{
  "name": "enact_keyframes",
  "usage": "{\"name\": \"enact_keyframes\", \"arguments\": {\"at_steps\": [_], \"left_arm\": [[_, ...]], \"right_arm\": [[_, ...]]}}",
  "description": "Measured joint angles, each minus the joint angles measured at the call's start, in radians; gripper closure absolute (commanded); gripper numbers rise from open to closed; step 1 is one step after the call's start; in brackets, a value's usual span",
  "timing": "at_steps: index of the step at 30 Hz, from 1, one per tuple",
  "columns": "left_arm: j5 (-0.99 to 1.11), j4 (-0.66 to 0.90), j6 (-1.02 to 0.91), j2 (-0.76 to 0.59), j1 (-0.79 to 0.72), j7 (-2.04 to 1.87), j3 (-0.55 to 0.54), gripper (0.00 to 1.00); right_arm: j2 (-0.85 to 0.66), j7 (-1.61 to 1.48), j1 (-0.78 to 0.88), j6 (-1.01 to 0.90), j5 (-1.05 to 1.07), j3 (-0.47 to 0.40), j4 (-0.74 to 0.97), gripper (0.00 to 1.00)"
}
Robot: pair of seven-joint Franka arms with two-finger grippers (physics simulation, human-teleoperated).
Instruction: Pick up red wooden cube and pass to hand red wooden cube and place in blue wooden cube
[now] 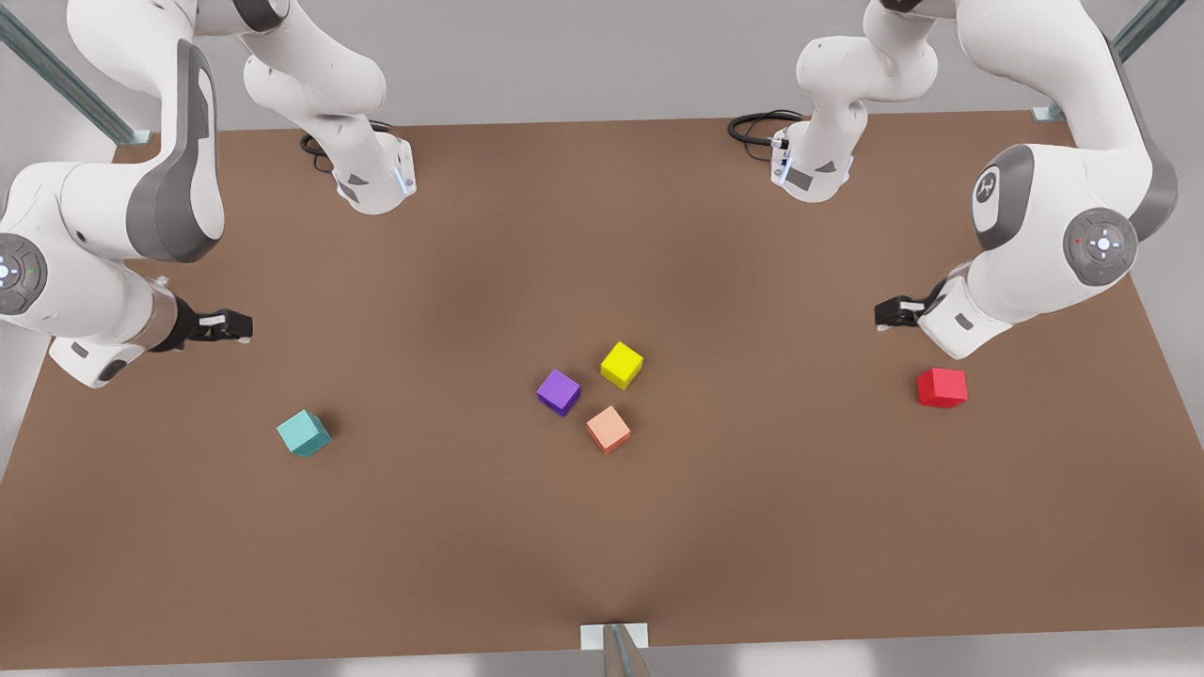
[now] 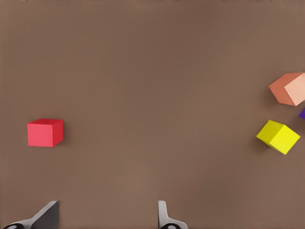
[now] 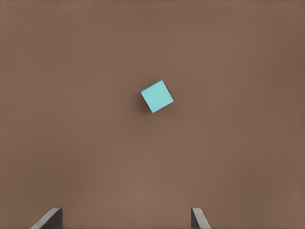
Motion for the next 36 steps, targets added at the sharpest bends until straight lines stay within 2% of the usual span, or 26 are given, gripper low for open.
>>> {"name": "enact_keyframes", "arguments": {"at_steps": [3,8,14,23,36], "left_arm": [[0.000,0.000,0.007,0.018,-0.007,0.007,0.014,0.00],[-0.005,-0.013,0.132,0.210,0.091,0.092,0.126,0.00],[-0.013,-0.159,0.371,0.287,0.134,0.259,0.239,0.00],[-0.016,-0.307,0.608,0.325,0.143,0.457,0.248,0.00],[-0.051,-0.331,0.693,0.436,0.164,0.613,0.247,0.00]], "right_arm": [[0.002,-0.003,0.000,0.006,-0.001,0.000,-0.003,0.00],[0.007,-0.007,0.000,0.015,0.002,0.000,-0.008,0.00],[0.008,-0.011,0.000,0.024,0.005,0.000,-0.014,0.00],[0.007,-0.015,0.001,0.026,0.007,0.000,-0.041,0.00],[0.008,-0.024,-0.002,0.027,0.006,0.000,-0.055,0.00]]}}
